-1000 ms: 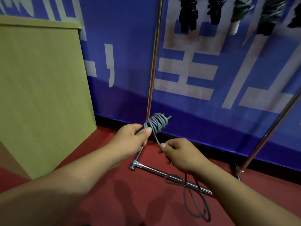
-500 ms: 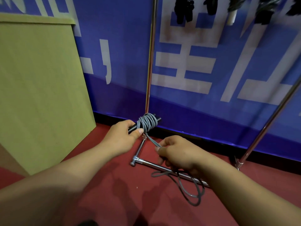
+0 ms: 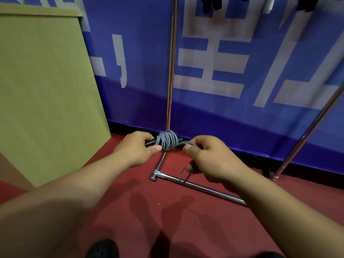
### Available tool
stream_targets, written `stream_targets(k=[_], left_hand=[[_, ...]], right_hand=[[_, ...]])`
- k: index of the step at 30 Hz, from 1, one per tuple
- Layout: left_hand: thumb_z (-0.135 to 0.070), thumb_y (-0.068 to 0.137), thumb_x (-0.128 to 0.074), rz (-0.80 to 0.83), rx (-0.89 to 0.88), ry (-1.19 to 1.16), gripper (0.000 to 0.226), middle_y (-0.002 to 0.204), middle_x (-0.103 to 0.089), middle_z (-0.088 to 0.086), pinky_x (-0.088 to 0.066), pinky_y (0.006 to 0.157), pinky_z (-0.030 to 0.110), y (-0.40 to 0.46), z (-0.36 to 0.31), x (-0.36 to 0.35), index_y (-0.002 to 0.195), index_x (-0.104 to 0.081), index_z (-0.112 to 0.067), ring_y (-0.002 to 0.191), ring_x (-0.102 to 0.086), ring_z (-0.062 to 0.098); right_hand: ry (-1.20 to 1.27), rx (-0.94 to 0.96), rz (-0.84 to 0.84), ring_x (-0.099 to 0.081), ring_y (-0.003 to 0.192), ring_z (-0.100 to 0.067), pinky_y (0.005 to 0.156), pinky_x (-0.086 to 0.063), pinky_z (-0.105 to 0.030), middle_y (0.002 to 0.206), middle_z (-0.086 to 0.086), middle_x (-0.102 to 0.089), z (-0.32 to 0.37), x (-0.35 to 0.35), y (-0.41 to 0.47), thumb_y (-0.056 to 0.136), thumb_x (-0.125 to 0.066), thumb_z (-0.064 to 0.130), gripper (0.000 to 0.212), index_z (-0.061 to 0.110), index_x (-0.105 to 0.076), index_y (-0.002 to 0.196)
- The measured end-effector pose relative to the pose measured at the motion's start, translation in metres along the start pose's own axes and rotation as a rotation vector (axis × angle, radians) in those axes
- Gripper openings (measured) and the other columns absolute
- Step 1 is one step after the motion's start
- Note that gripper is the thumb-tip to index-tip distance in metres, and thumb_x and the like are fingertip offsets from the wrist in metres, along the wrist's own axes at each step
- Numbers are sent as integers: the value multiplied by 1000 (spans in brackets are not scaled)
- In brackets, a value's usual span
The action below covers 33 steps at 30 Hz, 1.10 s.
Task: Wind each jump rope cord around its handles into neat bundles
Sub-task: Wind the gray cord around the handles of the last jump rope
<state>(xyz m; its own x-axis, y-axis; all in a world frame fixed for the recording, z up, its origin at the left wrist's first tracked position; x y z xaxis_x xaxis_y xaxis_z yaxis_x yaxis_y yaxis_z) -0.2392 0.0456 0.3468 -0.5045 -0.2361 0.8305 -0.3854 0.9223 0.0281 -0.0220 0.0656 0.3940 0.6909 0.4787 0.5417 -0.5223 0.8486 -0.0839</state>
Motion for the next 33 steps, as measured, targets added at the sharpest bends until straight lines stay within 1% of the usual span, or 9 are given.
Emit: stream_targets(k=[5, 8, 11, 16, 19, 22, 26, 30, 33], left_hand=[[-49, 84, -72, 72, -30, 11, 18, 75, -70, -8, -56, 80, 38, -2, -9, -5, 78, -65, -33, 76, -67, 15], [-43, 86, -73, 127, -81, -26, 17, 71, -69, -8, -50, 68, 29, -6, -18, -5, 76, -65, -31, 70, -64, 13], [-39, 87, -73, 252, -159, -74, 10, 72, -68, -10, -46, 68, 26, -15, -32, -14, 83, -68, -32, 69, -63, 9], [-49, 85, -69, 423, -350, -185, 22, 87, -74, 1, -57, 81, 41, -36, -64, -20, 103, -70, -35, 80, -69, 19], [-62, 81, -63, 480, -418, -201, 37, 100, -73, 12, -56, 83, 55, -51, -80, -19, 110, -67, -41, 93, -69, 37], [-52, 86, -63, 516, -476, -212, 33, 100, -74, 0, -54, 87, 54, -64, -92, -16, 113, -69, -34, 95, -69, 28], [-45, 89, -61, 500, -550, -199, 24, 84, -70, 1, -53, 76, 51, -81, -107, -11, 105, -71, -29, 79, -65, 25], [-40, 90, -61, 425, -601, -335, 22, 66, -60, -4, -49, 63, 38, -88, -122, 4, 96, -74, -22, 59, -54, 12], [-49, 91, -52, 389, -605, -458, 48, 55, -50, 5, -40, 50, 34, -91, -130, 10, 78, -64, -5, 52, -46, 23]], right_hand=[[-110, 153, -189, -50, 59, -9, 59, -41, -28, 61, 7, -56, 8, 15, 1, 96, -54, 33, 24, 17, -64, 82], [-199, 208, -272, -49, 61, -4, 52, -33, -15, 63, 8, -55, 15, 23, 1, 98, -53, 34, 25, 19, -65, 83], [-220, 251, -350, -52, 65, -7, 55, -35, -21, 65, 7, -57, 19, 29, 1, 98, -53, 34, 24, 20, -65, 82], [-268, 277, -485, -55, 71, -14, 63, -36, -30, 70, 9, -60, 19, 46, 2, 97, -54, 35, 19, 26, -60, 81], [-331, 266, -446, -60, 78, -16, 67, -43, -31, 78, 7, -67, 16, 51, 5, 96, -57, 38, 18, 27, -69, 88], [-295, 235, -379, -65, 75, -10, 68, -51, -30, 75, 7, -71, 10, 55, 8, 87, -68, 46, 23, 24, -74, 83], [-186, 91, -285, -62, 61, -10, 60, -50, -27, 64, 4, -69, -4, 61, 16, 66, -81, 56, 41, 17, -72, 68], [151, -37, -163, -51, 41, -4, 43, -42, -16, 46, 6, -58, -13, 59, 17, 70, -82, 40, 41, 4, -64, 73], [223, -57, -88, -53, 43, -3, 43, -44, -14, 50, 4, -60, -11, 53, 17, 72, -80, 40, 42, 1, -66, 81]])
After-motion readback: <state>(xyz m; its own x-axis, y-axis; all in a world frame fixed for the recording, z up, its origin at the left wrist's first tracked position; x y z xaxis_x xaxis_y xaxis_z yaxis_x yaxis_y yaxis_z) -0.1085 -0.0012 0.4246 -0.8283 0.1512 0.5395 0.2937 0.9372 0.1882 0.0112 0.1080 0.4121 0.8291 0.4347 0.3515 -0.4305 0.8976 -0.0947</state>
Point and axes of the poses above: each hand's wrist, its own y-axis towards the middle knuckle, its own x-axis out of the back of the hand, z = x × y, the point moved 7 cm from there along y, towards the middle knuckle
